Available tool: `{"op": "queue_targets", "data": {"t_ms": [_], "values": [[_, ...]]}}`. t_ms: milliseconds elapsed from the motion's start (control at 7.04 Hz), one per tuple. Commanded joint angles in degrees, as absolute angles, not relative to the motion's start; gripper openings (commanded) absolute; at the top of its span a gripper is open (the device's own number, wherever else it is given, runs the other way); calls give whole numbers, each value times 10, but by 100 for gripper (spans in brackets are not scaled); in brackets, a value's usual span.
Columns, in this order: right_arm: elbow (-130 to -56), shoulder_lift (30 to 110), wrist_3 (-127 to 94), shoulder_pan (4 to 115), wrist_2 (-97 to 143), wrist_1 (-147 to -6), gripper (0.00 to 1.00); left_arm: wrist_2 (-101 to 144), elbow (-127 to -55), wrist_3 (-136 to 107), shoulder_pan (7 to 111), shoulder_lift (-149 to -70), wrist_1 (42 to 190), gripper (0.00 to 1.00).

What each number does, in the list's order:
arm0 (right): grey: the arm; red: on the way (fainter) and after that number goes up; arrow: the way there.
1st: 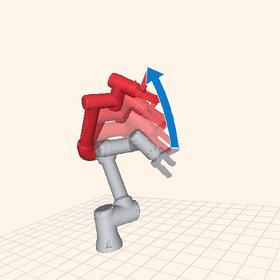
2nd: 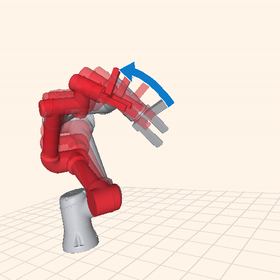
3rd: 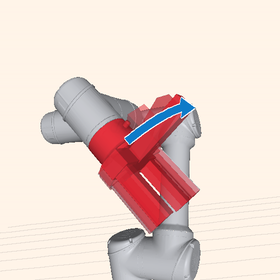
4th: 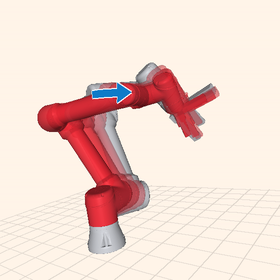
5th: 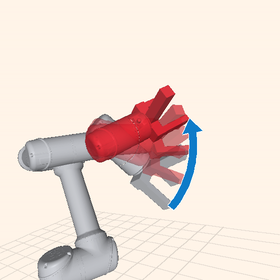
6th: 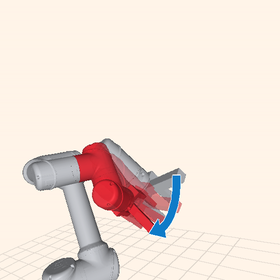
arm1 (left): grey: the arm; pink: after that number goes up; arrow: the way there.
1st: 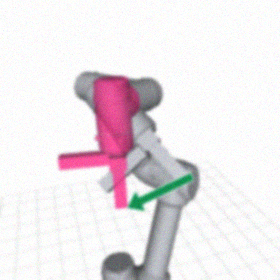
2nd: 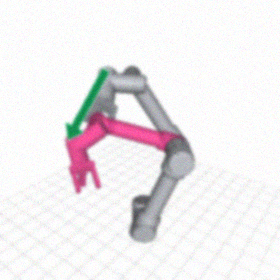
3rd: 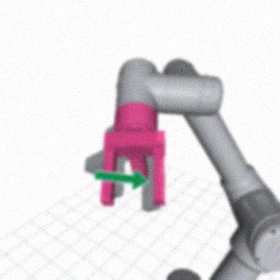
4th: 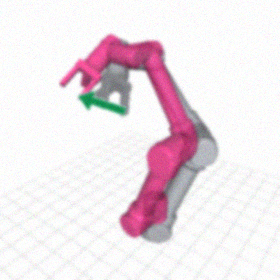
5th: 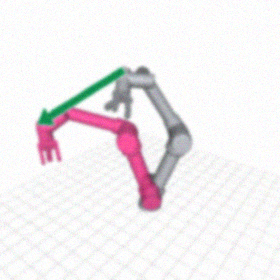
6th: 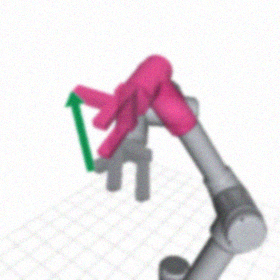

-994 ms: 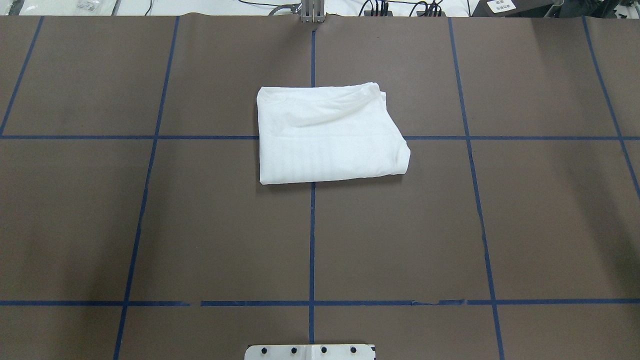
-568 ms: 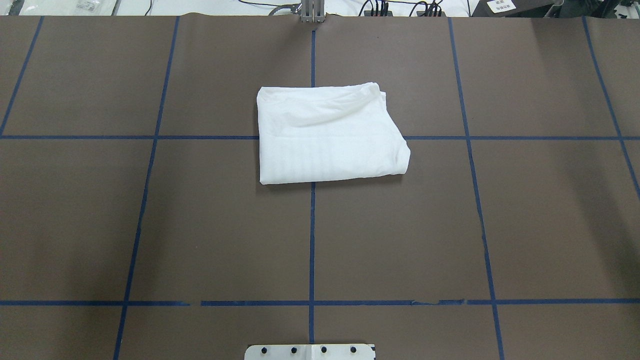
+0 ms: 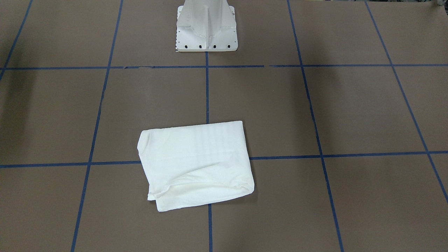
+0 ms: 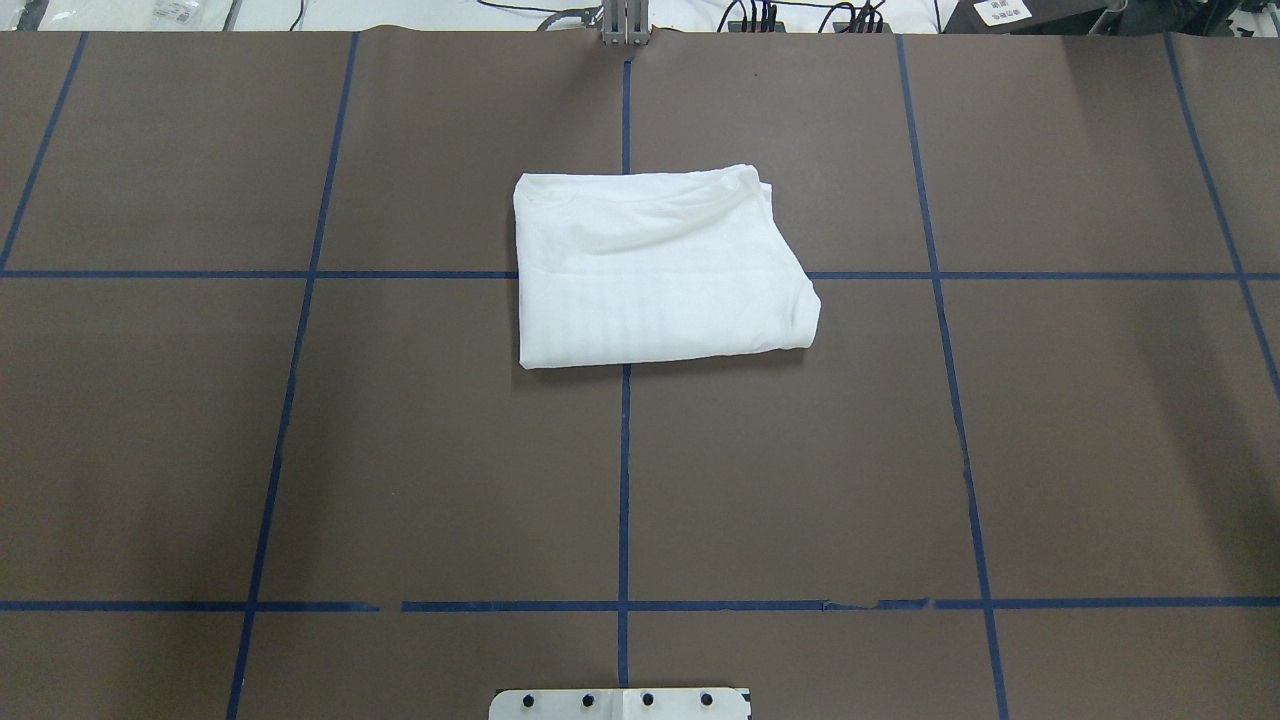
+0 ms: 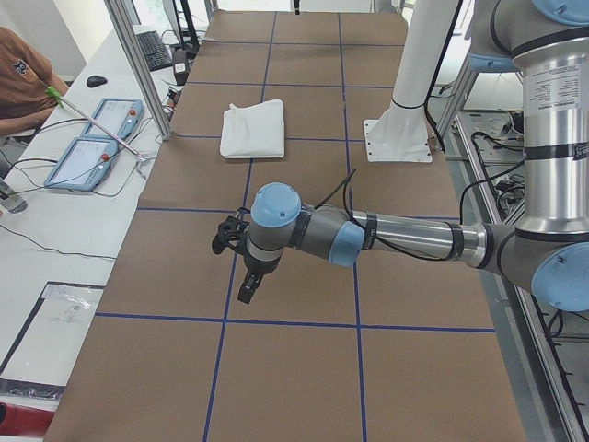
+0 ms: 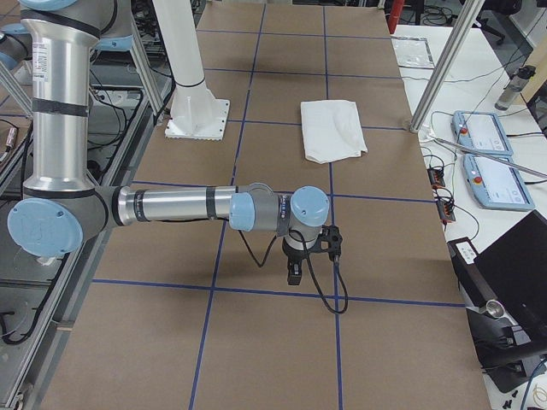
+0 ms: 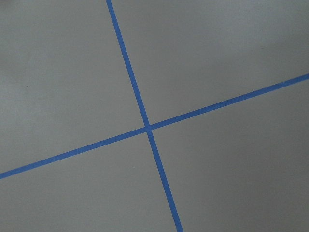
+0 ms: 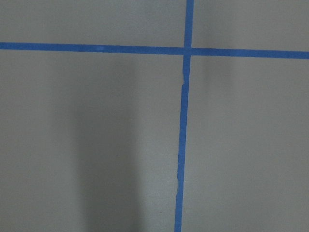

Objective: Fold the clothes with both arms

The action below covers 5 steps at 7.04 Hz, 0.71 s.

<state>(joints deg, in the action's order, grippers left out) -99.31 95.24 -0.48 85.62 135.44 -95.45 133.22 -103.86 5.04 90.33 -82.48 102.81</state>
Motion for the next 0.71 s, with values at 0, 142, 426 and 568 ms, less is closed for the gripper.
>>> {"op": "queue_targets", "data": {"t_ms": [0, 142, 426, 568], "values": [[-987, 952, -4, 857, 1354, -954, 100, 1332, -1040, 51, 903, -829, 1029, 100], [-988, 949, -4, 857, 1354, -954, 100, 1333, -1041, 51, 903, -829, 1029, 100], [-988, 948, -3, 857, 1351, -950, 100, 1332, -1040, 51, 903, -828, 1031, 100], [-986, 947, -4, 857, 1349, -934, 100, 1333, -1041, 51, 903, -829, 1032, 100]]}}
